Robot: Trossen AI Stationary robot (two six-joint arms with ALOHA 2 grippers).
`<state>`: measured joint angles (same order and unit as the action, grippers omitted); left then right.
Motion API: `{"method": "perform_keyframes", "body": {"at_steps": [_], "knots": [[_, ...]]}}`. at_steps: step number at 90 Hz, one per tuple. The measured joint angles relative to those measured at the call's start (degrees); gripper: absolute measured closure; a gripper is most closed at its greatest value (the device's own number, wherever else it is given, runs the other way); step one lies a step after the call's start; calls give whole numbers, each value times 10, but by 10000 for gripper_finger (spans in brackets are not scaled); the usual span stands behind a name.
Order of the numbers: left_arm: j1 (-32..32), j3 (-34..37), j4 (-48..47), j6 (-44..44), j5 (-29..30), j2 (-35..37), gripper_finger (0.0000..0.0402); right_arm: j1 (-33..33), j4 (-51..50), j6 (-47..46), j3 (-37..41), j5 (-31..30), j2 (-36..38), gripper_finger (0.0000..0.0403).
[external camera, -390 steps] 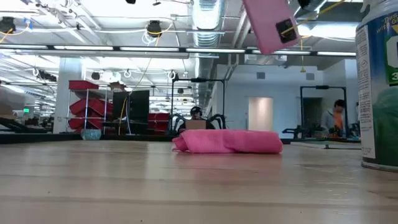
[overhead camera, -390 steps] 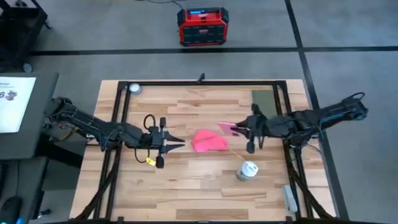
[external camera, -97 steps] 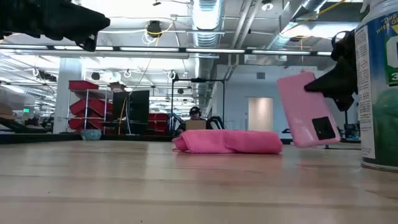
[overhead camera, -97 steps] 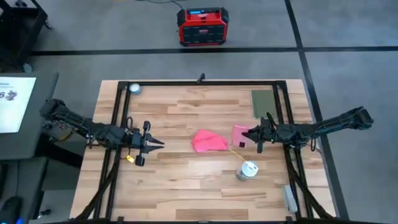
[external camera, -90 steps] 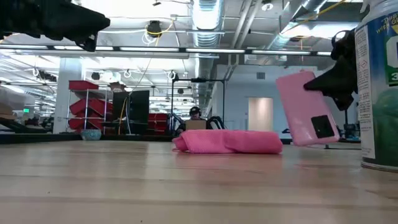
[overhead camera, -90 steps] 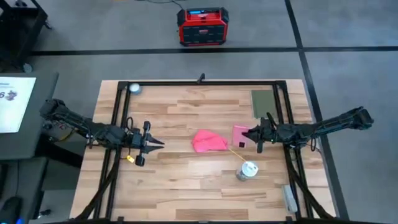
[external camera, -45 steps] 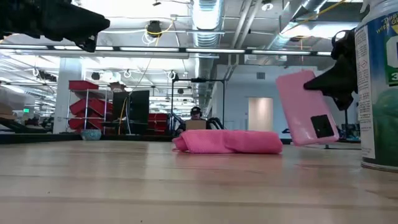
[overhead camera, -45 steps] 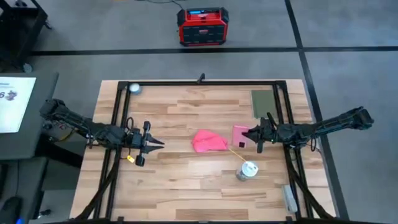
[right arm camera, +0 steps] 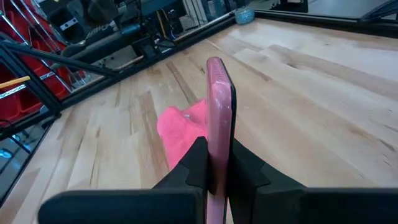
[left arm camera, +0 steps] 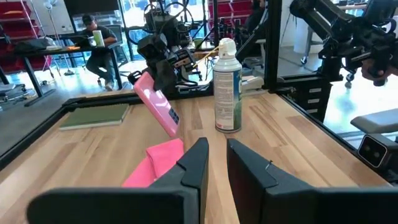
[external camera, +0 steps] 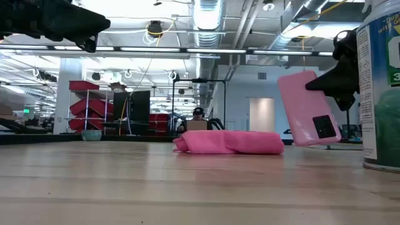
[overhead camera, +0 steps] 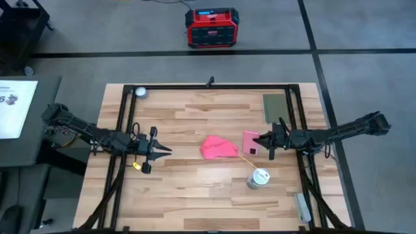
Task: Apply microfiber cloth
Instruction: Spray the back of the pink phone using the spray bottle
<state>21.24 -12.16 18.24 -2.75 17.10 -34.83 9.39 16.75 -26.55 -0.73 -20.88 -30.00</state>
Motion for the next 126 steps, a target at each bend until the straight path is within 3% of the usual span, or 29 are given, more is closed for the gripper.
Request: {"method": "perform_keyframes", "body": {"at_steps": [15, 30, 44, 55, 69, 84, 100, 111, 126], "knots": [[0, 0, 32, 40, 0, -4, 366, -9, 10, 1, 0, 0, 0, 389], [-1, -9, 101, 50, 11, -53, 366, -19, 57, 30, 0, 0, 0, 389], [-23, -72, 106, 39, 19, -126, 366, -21, 67, 30, -4, 1, 0, 389], [-43, -147, 79, 25, -10, -189, 366, -20, 67, 43, -29, 2, -4, 389], [-56, -252, -1, 37, -41, -273, 366, 0, -42, 92, -107, -2, -3, 389], [-57, -303, 0, 38, -50, -385, 366, 28, -175, 114, -196, -33, -3, 389], [-57, -308, 149, 59, -93, -486, 366, 73, -330, 97, -261, -106, -3, 389], [-57, -309, 271, 81, -122, -531, 366, 90, -380, 63, -271, -143, -3, 389], [-57, -336, 286, 110, -134, -583, 374, 117, -404, 24, -271, -155, -5, 389]]}}
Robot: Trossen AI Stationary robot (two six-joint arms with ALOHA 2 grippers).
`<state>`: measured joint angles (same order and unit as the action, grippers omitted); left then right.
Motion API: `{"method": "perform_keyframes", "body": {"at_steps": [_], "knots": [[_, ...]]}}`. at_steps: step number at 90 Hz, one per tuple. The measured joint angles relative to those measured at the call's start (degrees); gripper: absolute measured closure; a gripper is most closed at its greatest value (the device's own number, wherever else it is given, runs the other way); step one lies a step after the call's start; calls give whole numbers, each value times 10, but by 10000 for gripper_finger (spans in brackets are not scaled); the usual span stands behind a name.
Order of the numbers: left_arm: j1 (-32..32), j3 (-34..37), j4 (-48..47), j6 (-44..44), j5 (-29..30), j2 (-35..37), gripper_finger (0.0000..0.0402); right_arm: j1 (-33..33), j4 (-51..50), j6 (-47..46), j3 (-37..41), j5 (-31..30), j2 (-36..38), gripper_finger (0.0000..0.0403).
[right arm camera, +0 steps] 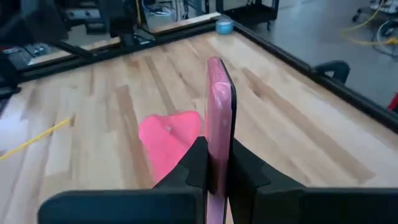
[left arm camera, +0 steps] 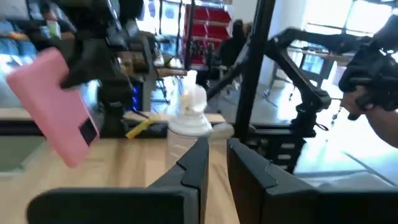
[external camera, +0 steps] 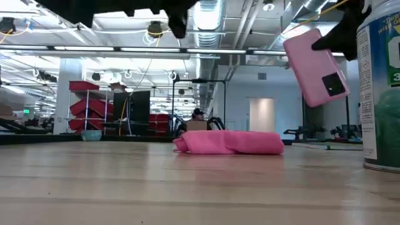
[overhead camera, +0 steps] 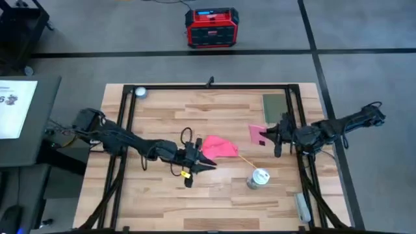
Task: Apply microfiber cloth
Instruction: Spray the back of the pink phone using the spray bottle
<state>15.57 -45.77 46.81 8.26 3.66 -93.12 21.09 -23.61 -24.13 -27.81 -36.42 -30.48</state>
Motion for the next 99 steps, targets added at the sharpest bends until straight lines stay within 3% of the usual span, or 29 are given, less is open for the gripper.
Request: {"method": "perform_keyframes", "body": {"at_steps": [15, 57, 80, 99], "knots": [[0, -56, 1, 10, -12, -47, 399, 29, -49, -42, 0, -44, 5, 389], [-16, -154, -7, 52, -27, -151, 398, 130, -81, -133, 0, -89, 8, 389], [-19, -182, -13, 51, -39, -167, 398, 193, -180, -277, 0, -114, 0, 389], [-25, -182, -26, 50, -39, -167, 398, 249, -182, -360, 0, -110, -38, 389]]}}
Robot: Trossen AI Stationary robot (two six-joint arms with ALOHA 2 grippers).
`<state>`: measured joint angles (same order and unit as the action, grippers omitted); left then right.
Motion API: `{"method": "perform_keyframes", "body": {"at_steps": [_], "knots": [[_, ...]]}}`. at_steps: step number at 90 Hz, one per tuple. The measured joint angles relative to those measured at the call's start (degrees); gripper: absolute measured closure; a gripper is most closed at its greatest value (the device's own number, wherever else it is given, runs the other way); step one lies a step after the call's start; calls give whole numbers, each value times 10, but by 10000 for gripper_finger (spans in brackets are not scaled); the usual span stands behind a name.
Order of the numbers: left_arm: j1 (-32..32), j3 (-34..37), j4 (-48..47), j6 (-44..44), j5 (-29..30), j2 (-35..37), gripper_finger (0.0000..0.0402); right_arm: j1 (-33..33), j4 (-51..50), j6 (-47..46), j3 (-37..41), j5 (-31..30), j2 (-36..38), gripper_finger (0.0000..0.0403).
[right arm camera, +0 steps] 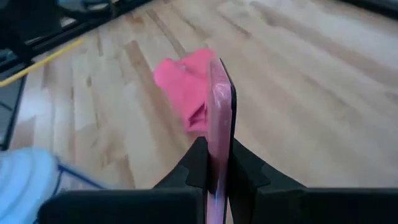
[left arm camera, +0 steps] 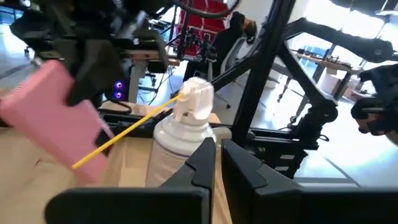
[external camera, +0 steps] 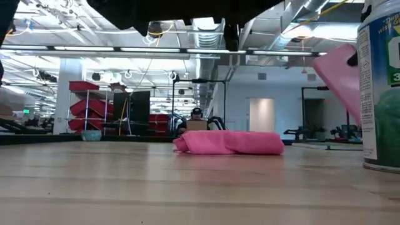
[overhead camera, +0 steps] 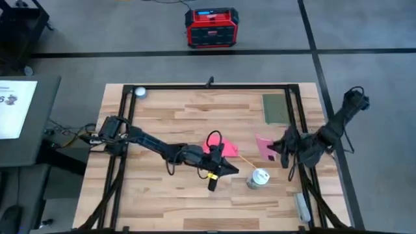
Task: Apply microfiber cloth
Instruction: Spray the back of the pink phone using the spray bottle
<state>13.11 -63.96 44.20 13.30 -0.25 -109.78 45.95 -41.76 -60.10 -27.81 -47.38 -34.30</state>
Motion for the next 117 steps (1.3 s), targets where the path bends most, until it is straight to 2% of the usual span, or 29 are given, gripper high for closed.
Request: {"method": "perform_keyframes", "body": {"at_steps": [16, 32, 50, 66, 85, 100, 117], "knots": [[0, 0, -9, 0, 0, 0, 398, 51, -9, -95, -3, 14, -48, 389], [0, 0, -14, 0, 0, 0, 398, 103, -68, -206, -54, 20, -126, 389], [-1, 0, -14, -1, 0, 0, 398, 120, -51, -245, -112, 19, -215, 389], [-1, 0, -14, -2, 0, 0, 398, 89, 45, -201, -129, 12, -263, 389], [-1, 1, -37, -3, -4, 0, 398, 40, 154, -102, -129, 8, -292, 389], [-1, 1, -43, -21, -15, 3, 400, 5, 152, -53, -129, 6, -298, 389], [-14, 1, -74, -55, -16, 44, 401, -32, 151, 8, -129, -1, -291, 389]]}}
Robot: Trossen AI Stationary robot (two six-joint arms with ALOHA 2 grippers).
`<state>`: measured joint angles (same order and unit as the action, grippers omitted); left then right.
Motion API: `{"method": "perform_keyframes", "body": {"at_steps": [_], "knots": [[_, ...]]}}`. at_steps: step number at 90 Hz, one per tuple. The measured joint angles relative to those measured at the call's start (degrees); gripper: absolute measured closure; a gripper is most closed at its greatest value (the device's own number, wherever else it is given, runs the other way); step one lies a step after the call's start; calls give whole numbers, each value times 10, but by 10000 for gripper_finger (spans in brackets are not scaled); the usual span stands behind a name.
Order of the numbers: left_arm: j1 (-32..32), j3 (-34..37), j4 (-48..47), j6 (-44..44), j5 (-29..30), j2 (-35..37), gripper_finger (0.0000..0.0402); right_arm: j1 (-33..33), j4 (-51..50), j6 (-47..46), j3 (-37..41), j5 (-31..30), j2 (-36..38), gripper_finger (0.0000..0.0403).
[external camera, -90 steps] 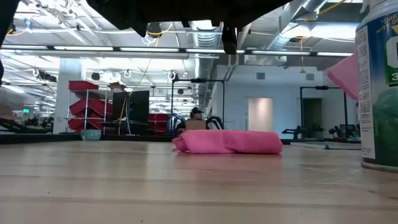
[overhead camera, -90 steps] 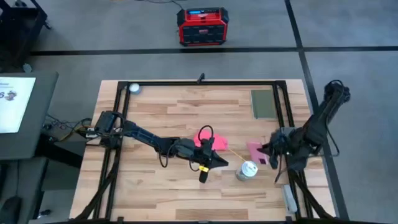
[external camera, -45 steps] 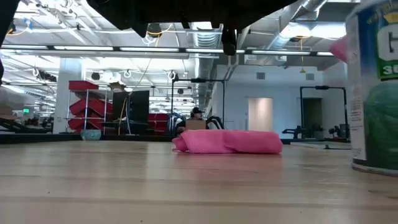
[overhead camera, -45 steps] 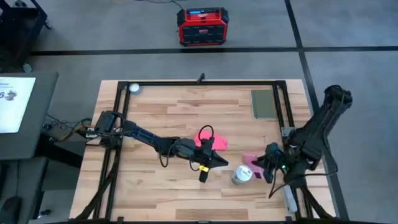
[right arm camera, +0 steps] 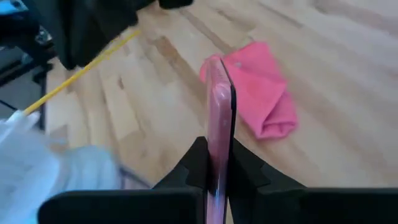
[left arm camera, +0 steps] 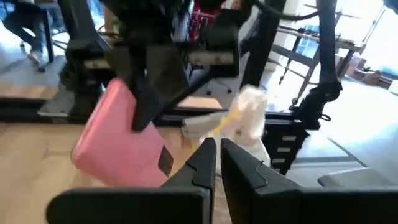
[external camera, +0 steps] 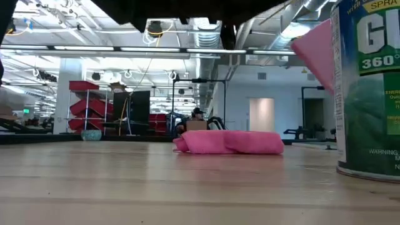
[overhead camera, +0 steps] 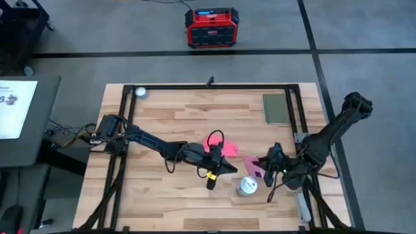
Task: Apply microfiber cloth
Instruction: Spray the back of the pink phone using the spray bottle
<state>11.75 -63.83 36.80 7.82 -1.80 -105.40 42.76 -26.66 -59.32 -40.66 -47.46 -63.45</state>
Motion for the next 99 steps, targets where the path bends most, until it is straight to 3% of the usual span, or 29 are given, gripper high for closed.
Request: {"method": "perform_keyframes", "body": {"at_steps": [11, 22, 38, 49, 66, 99], "knots": [[-18, 0, -33, -25, -3, 31, 401, -18, -13, 31, 0, -20, 18, 389], [-30, 0, -80, -1, -55, 47, 401, -25, -49, 43, 0, -26, 44, 389], [9, 0, -103, 1, -111, 55, 401, -23, -91, 43, 0, -36, 79, 389], [19, 0, -121, -4, -104, 51, 401, -23, -98, 44, 0, -36, 89, 389], [-16, 0, -165, -7, -74, 51, 401, -23, -98, 49, 0, -36, 89, 389], [-71, 0, -182, -26, -84, 51, 402, -22, -98, 55, 0, -36, 89, 389]]}}
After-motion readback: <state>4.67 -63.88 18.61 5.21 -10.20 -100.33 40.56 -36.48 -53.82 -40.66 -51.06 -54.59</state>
